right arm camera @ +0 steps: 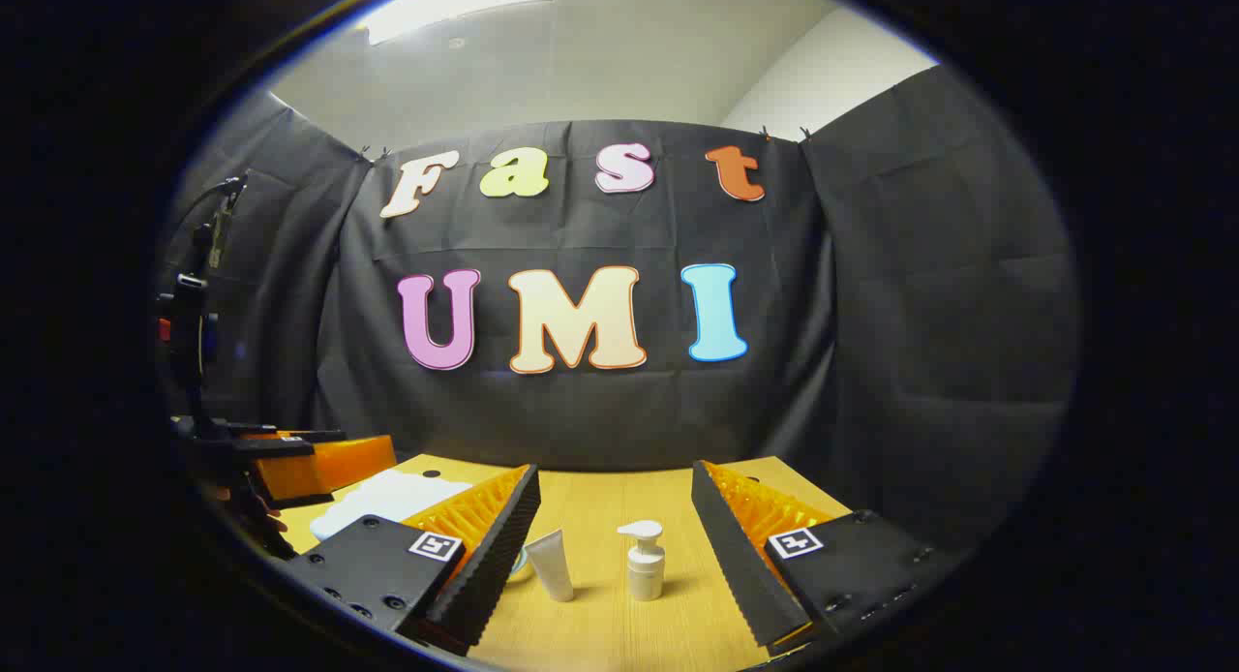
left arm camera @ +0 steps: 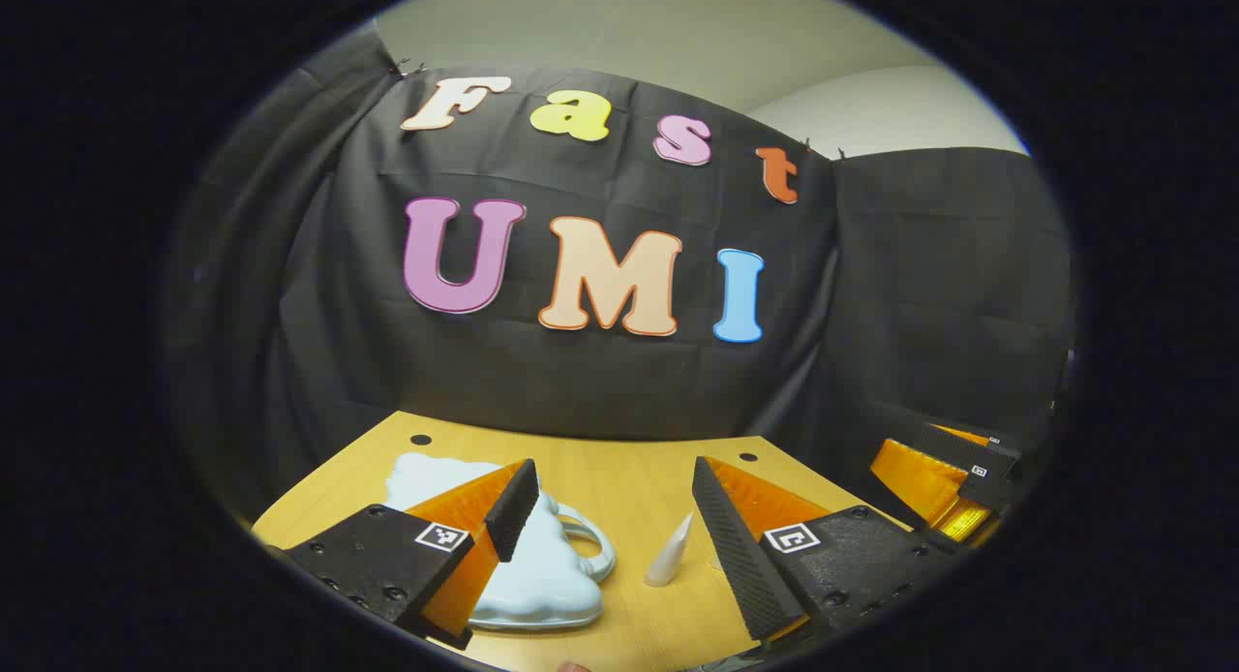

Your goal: First open the suitcase, pack the skin care products into it, and then close the suitcase.

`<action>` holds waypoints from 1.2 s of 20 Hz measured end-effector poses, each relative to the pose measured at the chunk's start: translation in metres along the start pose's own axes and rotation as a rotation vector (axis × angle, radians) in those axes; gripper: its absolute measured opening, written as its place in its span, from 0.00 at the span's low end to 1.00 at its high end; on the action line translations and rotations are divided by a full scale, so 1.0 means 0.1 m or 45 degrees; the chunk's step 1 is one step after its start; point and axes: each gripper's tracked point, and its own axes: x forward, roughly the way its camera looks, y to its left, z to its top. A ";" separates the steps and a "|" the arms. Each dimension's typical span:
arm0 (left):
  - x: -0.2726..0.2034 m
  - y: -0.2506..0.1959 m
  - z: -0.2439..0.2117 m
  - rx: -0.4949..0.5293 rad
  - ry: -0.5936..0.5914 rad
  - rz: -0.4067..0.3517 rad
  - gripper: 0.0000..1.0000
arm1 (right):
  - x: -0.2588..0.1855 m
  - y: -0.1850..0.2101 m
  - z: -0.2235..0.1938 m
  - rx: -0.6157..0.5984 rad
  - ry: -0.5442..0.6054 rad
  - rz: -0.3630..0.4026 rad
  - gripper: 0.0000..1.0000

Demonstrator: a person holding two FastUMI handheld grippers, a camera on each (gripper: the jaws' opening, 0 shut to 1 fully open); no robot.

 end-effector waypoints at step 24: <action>0.40 0.34 -0.48 -0.075 0.291 0.117 0.95 | 0.09 -0.24 -0.17 -0.021 0.052 0.037 0.98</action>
